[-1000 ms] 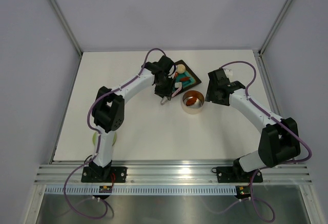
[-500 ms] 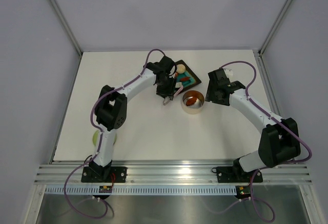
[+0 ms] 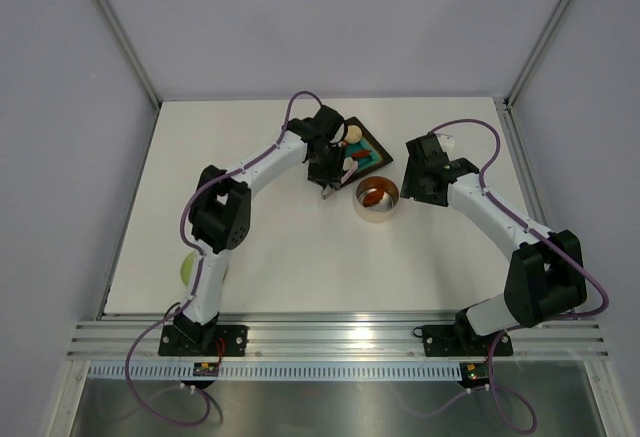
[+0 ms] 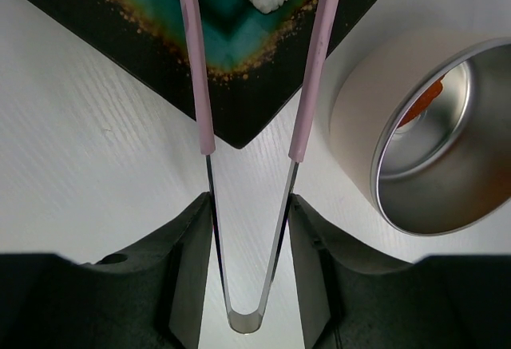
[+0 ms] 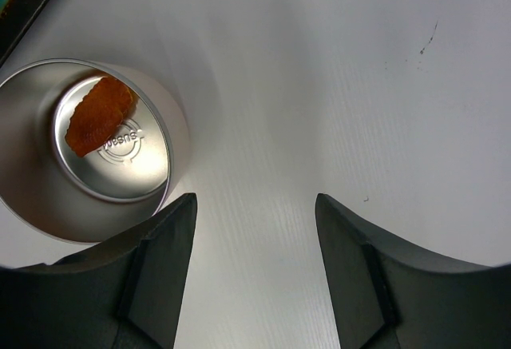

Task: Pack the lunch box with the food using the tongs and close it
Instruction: Pick up the fake food from the plate, then place the fake food in the packing box.

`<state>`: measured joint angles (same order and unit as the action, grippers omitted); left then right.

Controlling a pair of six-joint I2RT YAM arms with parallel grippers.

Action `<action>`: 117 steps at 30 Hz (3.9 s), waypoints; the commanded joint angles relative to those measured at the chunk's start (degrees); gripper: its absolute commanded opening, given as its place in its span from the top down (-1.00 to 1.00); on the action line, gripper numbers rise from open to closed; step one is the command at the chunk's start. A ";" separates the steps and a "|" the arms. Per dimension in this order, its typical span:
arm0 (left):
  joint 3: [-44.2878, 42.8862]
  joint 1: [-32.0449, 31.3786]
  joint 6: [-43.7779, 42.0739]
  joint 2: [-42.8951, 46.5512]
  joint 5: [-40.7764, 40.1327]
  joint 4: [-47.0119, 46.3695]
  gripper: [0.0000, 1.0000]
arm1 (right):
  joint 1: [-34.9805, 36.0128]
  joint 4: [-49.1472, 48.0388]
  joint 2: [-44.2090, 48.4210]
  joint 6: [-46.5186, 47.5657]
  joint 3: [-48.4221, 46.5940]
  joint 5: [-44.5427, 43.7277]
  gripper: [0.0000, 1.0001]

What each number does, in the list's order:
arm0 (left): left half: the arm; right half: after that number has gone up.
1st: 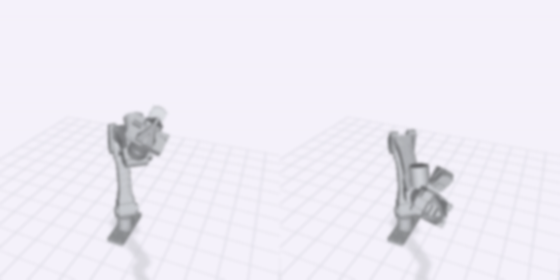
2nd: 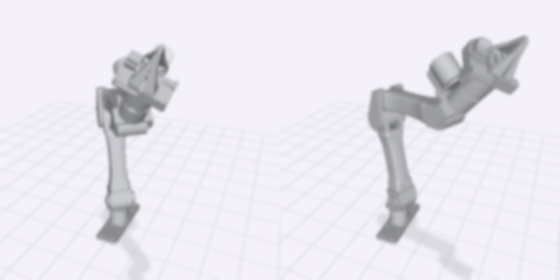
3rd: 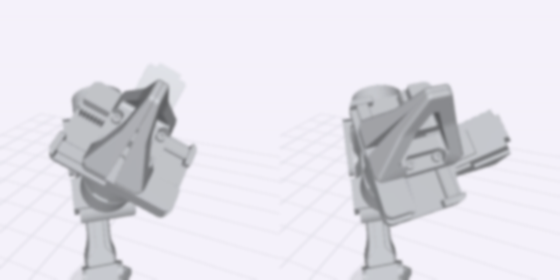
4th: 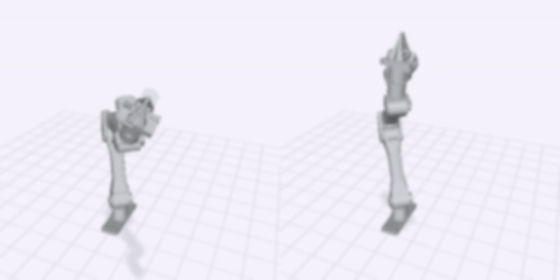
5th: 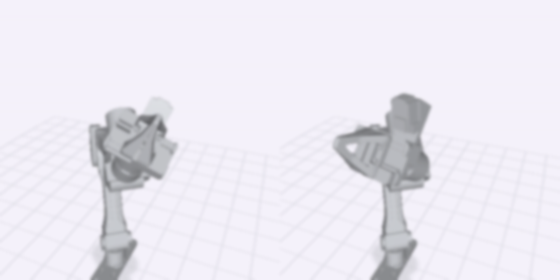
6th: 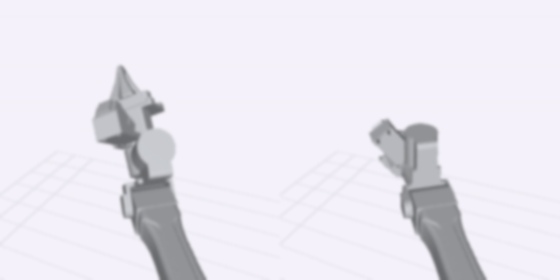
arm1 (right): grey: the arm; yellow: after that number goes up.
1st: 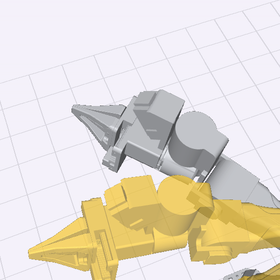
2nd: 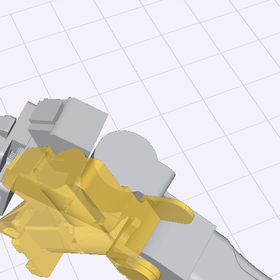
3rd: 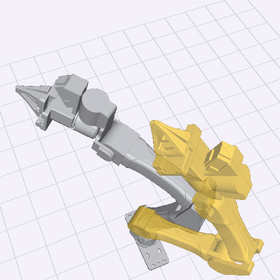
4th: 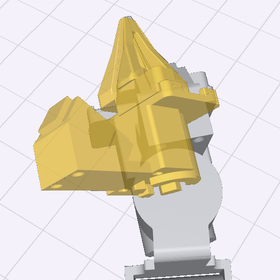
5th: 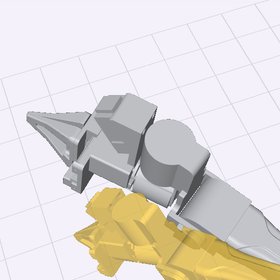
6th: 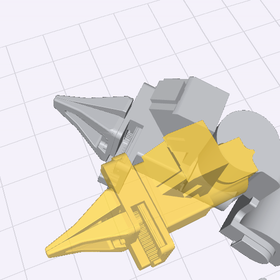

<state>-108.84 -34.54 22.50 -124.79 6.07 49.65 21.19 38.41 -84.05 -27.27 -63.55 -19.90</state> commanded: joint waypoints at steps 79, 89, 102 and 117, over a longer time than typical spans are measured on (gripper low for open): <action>7.68 -13.00 -5.89 15.11 5.80 -1.92 0.37 | -4.40 0.08 11.28 -2.44 4.75 -4.89 -0.39; 6.71 -13.00 -6.15 14.49 5.98 -1.75 0.24 | -4.32 0.17 11.10 -2.53 4.93 -4.53 -0.39; 5.83 -13.00 -6.33 14.67 5.89 -1.57 0.18 | -4.32 -0.09 10.93 -2.62 5.10 -4.18 -0.39; 6.09 -13.00 -6.33 18.35 3.96 -7.63 0.66 | -4.40 0.00 11.28 -2.70 4.93 -4.09 -0.39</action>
<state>-100.47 -47.31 16.69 -110.50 10.26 46.83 17.23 38.87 -74.15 -29.36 -58.78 -23.03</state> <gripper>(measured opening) 0.324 0.692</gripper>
